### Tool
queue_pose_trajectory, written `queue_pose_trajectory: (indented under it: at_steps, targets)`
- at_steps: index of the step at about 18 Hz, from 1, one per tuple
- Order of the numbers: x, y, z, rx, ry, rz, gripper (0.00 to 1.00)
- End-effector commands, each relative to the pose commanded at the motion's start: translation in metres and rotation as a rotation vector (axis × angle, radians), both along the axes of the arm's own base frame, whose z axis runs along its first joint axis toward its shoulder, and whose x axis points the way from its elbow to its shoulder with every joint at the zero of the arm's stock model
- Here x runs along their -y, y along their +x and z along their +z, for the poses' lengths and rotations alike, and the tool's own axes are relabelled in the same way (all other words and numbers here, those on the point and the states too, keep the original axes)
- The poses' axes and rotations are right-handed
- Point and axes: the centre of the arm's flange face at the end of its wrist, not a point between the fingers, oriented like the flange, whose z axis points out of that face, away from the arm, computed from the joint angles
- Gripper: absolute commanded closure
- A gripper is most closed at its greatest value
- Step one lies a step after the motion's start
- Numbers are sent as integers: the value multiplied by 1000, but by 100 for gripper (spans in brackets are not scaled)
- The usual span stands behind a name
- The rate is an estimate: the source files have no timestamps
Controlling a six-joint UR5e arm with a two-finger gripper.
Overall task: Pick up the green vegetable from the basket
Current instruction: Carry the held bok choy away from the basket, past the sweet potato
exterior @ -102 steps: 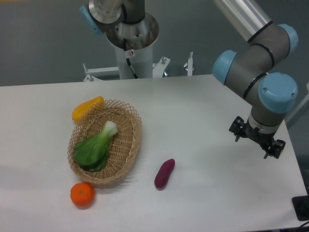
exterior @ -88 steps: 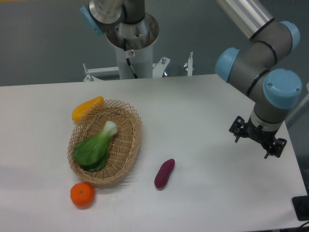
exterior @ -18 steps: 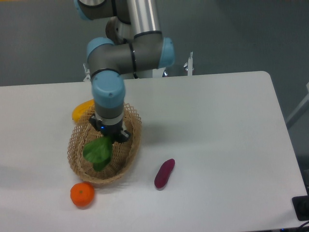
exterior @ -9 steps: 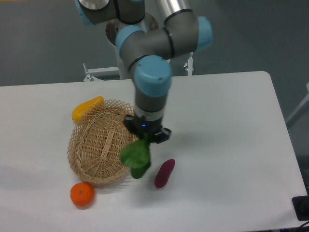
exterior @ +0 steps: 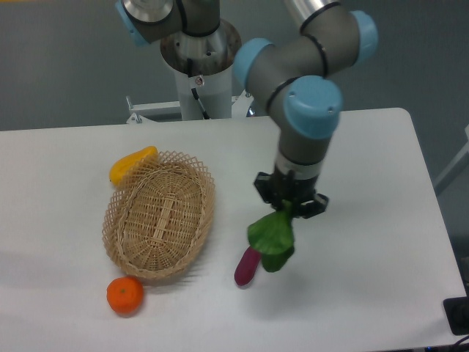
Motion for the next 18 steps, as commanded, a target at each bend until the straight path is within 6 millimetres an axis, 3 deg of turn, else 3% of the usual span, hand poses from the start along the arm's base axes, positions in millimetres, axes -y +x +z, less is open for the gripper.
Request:
queue_pose_trajectory:
  at_steps: [5,11,18]
  targets:
    - [11,-39,-13,-23,-26,-142,97]
    - [23,-70,-19,-66,-108,-220,97]
    - [28,-77,-24,-61,-107,-232,99]
